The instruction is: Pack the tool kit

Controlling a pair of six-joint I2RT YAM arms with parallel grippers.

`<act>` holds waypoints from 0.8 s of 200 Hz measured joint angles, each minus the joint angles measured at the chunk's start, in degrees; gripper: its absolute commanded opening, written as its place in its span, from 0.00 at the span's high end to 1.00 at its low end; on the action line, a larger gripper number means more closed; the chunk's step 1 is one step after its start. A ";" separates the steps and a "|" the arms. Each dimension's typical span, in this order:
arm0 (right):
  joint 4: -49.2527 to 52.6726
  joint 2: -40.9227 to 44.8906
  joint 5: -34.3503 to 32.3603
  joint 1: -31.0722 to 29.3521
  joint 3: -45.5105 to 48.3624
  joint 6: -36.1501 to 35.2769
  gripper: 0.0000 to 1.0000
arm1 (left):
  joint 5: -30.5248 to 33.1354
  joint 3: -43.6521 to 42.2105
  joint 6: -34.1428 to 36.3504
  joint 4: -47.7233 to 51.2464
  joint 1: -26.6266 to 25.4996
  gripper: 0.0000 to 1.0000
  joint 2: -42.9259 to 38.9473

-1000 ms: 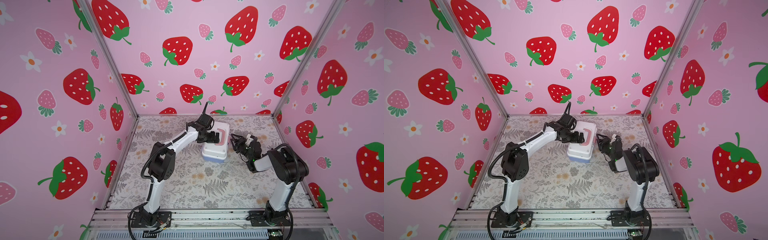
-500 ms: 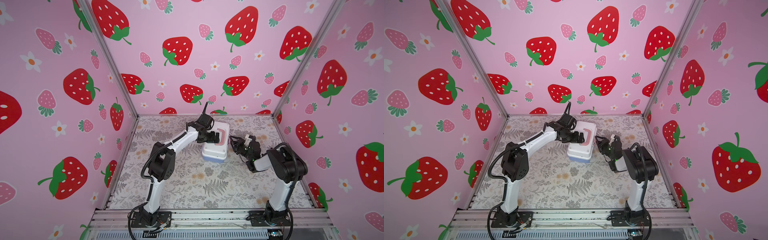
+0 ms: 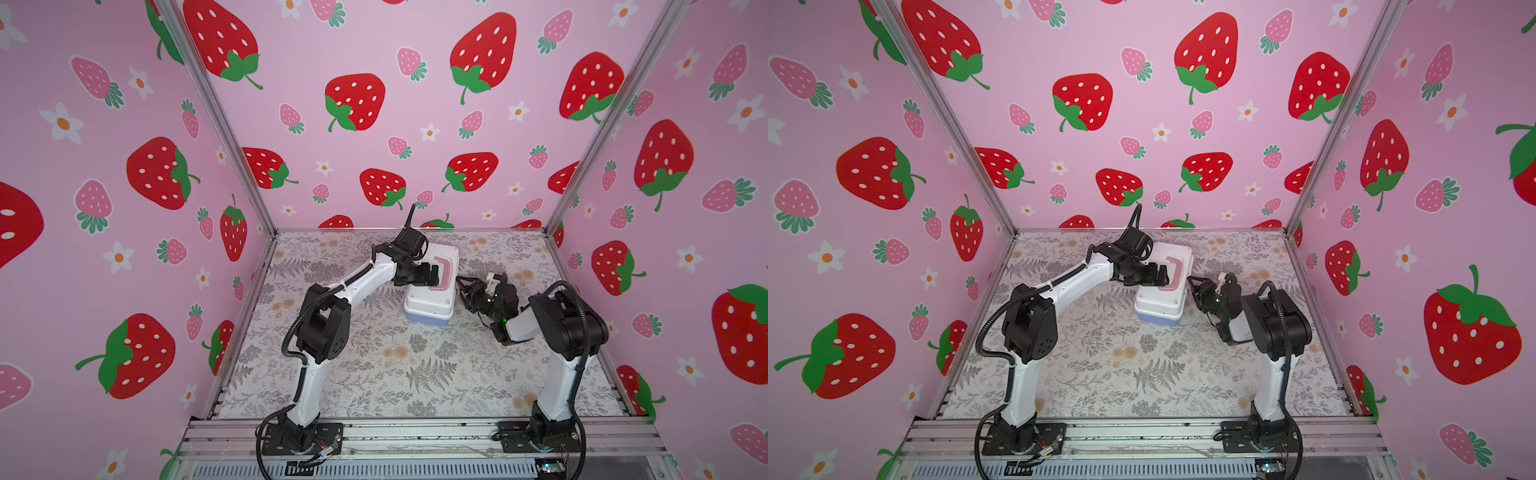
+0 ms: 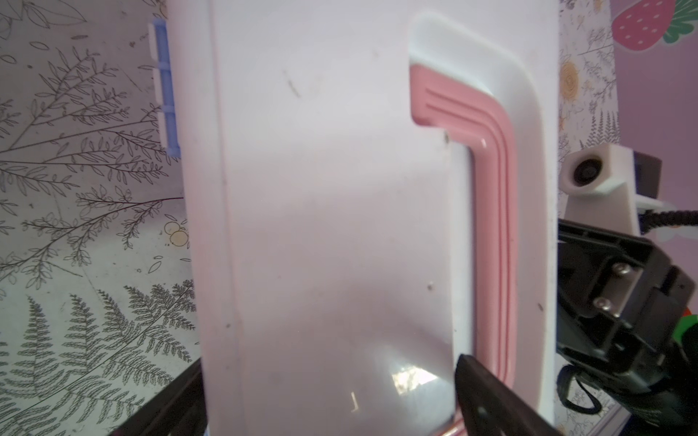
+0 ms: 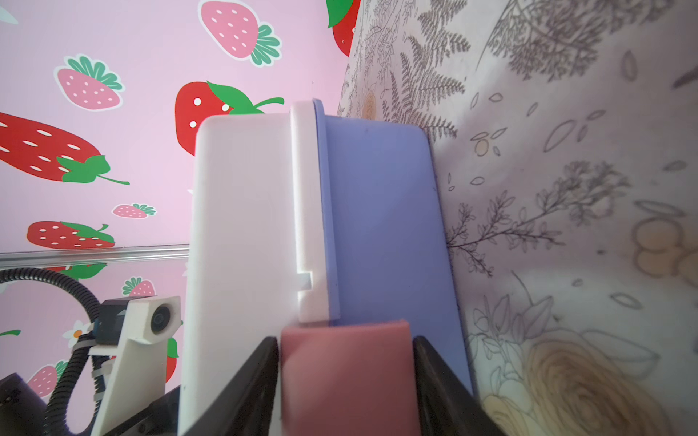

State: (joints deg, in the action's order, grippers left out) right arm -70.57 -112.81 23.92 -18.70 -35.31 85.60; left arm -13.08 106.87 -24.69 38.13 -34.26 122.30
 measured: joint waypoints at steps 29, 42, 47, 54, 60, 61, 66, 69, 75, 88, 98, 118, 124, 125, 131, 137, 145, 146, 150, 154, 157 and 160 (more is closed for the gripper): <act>-0.52 -0.39 0.13 0.00 0.00 0.00 0.47 | 0.00 0.00 0.00 0.02 0.00 0.00 0.00; -0.72 -0.55 0.20 0.02 0.00 0.00 0.47 | 0.00 0.00 0.00 0.02 0.00 0.00 0.00; -0.87 -0.61 0.22 0.02 0.00 0.00 0.47 | 0.00 0.00 0.00 0.02 0.00 0.00 0.00; -1.05 -0.74 0.24 0.02 0.00 0.00 0.47 | 0.00 0.00 0.00 0.02 0.00 0.00 0.00; -1.22 -0.83 0.26 0.02 0.00 0.00 0.47 | 0.00 0.00 0.00 0.02 0.00 0.00 0.00; -1.22 -0.85 0.26 0.02 0.00 0.02 0.47 | 0.00 0.00 0.00 0.02 0.00 0.00 0.00; -1.38 -0.92 0.26 0.02 0.00 0.02 0.47 | 0.00 0.00 0.00 0.02 0.00 0.00 0.00; -1.42 -0.96 0.26 0.02 0.00 0.02 0.48 | 0.00 0.00 0.00 0.02 0.00 0.00 0.00; -1.66 -1.11 0.31 0.02 0.00 0.02 0.51 | 0.00 0.00 0.00 0.02 0.00 0.00 0.00; -2.54 -1.60 0.37 0.02 0.04 0.20 0.56 | 0.00 0.02 -0.02 0.02 0.00 0.00 0.02; -3.37 -1.92 0.35 0.04 0.24 0.26 0.56 | 0.00 0.09 -0.02 0.07 0.00 0.00 0.04; -5.46 -2.78 0.15 0.04 0.66 0.61 0.56 | -0.02 0.20 0.00 0.17 0.00 0.00 0.09; -5.92 -2.97 0.15 0.04 0.68 0.72 0.56 | -0.02 0.24 0.00 0.24 0.00 0.00 0.11; -5.97 -2.99 0.15 0.04 0.70 0.76 0.56 | -0.02 0.26 0.00 0.22 0.00 0.00 0.11; -6.32 -3.10 0.13 0.04 0.76 0.92 0.56 | -0.02 0.33 -0.02 0.28 0.00 0.00 0.15; -6.56 -3.15 0.11 0.04 0.85 1.01 0.56 | -0.02 0.42 -0.02 0.35 0.00 0.00 0.22; -6.67 -3.15 0.07 0.02 0.94 1.14 0.56 | -0.04 0.61 -0.04 0.48 0.02 0.00 0.33; -6.67 -3.15 0.07 0.02 0.94 1.14 0.56 | -0.04 0.61 -0.04 0.48 0.02 0.00 0.35; -6.69 -3.15 0.07 0.02 0.96 1.14 0.56 | -0.07 0.66 -0.04 0.50 0.02 0.00 0.37; -6.67 -3.15 0.04 0.02 0.96 1.11 0.56 | -0.07 0.68 -0.04 0.55 0.04 0.00 0.39; -6.67 -3.15 0.02 0.02 0.96 1.11 0.56 | -0.09 0.70 -0.04 0.59 0.04 0.00 0.39; -6.58 -3.06 -0.02 0.02 0.96 1.07 0.56 | -0.09 0.72 -0.04 0.59 0.04 0.00 0.39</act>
State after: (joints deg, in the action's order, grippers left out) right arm -77.14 -115.87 23.90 -18.68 -34.35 86.67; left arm -13.17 107.59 -24.73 38.72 -34.22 122.69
